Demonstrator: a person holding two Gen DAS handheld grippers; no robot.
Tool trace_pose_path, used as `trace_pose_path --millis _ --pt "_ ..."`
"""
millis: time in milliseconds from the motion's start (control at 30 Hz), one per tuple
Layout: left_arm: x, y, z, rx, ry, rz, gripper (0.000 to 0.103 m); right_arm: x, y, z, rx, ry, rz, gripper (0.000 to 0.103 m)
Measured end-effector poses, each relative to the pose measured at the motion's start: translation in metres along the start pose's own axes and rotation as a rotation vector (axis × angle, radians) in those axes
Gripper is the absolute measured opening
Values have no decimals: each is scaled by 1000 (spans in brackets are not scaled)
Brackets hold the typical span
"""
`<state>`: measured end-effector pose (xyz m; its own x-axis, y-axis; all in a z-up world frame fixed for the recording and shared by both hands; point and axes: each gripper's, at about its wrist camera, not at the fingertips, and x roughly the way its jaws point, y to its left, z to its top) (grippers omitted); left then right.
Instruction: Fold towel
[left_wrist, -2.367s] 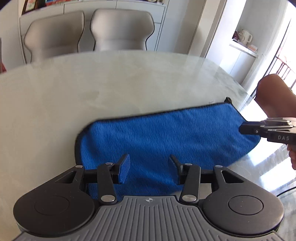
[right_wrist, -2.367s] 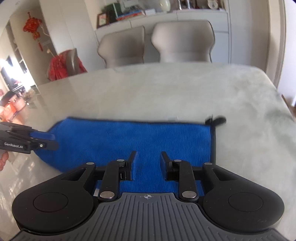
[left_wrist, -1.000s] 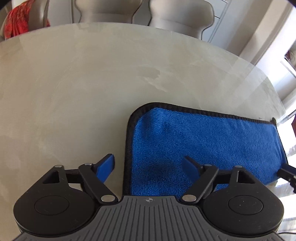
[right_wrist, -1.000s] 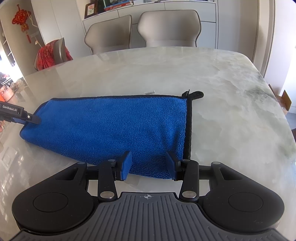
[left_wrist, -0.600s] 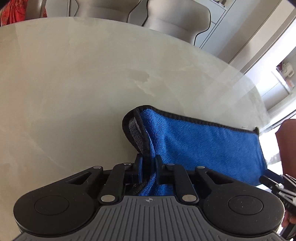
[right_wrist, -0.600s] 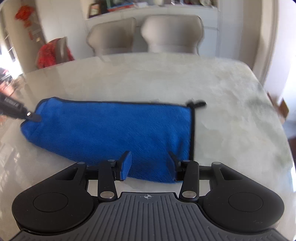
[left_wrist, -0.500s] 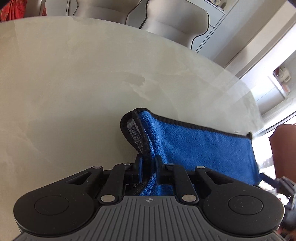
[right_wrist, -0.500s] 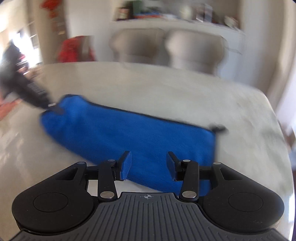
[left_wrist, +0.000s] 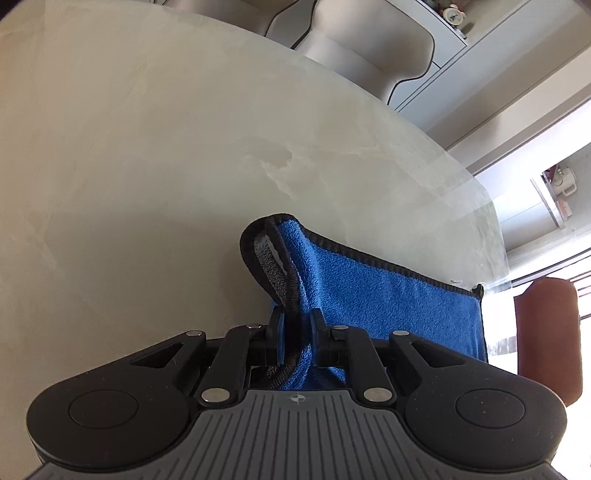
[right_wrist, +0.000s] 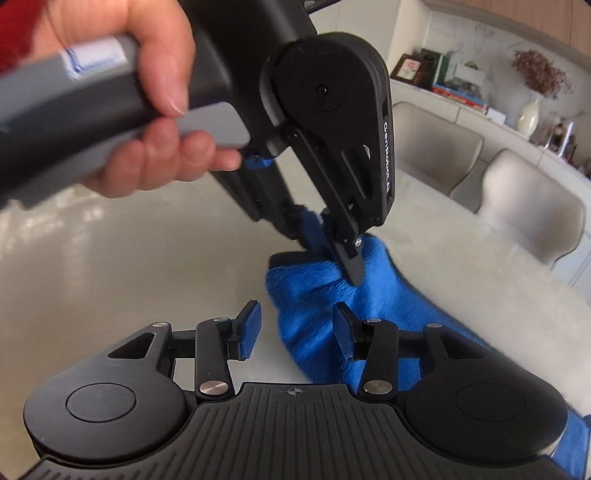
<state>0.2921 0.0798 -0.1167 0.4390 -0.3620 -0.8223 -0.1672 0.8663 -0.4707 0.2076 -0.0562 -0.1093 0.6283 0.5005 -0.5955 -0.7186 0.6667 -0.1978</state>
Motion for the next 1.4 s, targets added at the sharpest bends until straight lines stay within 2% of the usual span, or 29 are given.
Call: trace_pose_path --millis 133,200,233,267,300,333,367,533,700,800,867,900,967,1033,1100,1167,1200,1400 --pt "3 2 3 -9 11 -3 13 12 0 0 11 -2 -7 41" --pt "3 3 4 -13 14 -7 18 12 -3 0 22 5 1 26" --pt "2 3 5 -17 13 -10 26 11 -7 0 36 8 8 18" --pt "0 5 5 -25 7 -17 38 9 -11 0 60 7 15 15" --pt "-1 9 7 -46 -2 -30 46 6 -17 0 88 2 21 13" --pt "-3 14 8 -71 -12 -42 60 4 -21 1 110 -2 26 12" --pt "-5 19 9 -92 -21 -54 63 2 -25 3 129 -5 31 12" --pt "-3 34 14 -144 -31 -60 69 -11 -48 9 236 -18 80 11" --pt "12 40 19 -233 17 -138 70 -17 -54 7 244 -22 104 12" --pt "23 39 22 -272 10 -162 70 -19 -58 3 220 -15 110 12" --pt "28 34 24 -256 1 -160 66 -20 -59 1 217 -10 109 12" --pt "30 31 26 -244 -4 -158 61 -20 -58 0 219 -8 109 12" --pt "31 26 27 -208 -13 -151 27 -21 -57 -1 221 -5 106 13" --pt "27 23 28 -199 -16 -144 16 -22 -54 -2 215 -1 95 14" --pt "23 21 29 -191 -18 -136 14 -23 -52 -3 210 -3 79 19" --pt "20 19 30 -182 -20 -128 13 -22 -49 -4 207 -7 63 36" --pt "18 18 31 -178 -22 -124 13 -22 -48 -4 206 -11 50 38" --pt "10 16 34 -208 -23 -105 12 -18 -26 0 89 -30 0 39"
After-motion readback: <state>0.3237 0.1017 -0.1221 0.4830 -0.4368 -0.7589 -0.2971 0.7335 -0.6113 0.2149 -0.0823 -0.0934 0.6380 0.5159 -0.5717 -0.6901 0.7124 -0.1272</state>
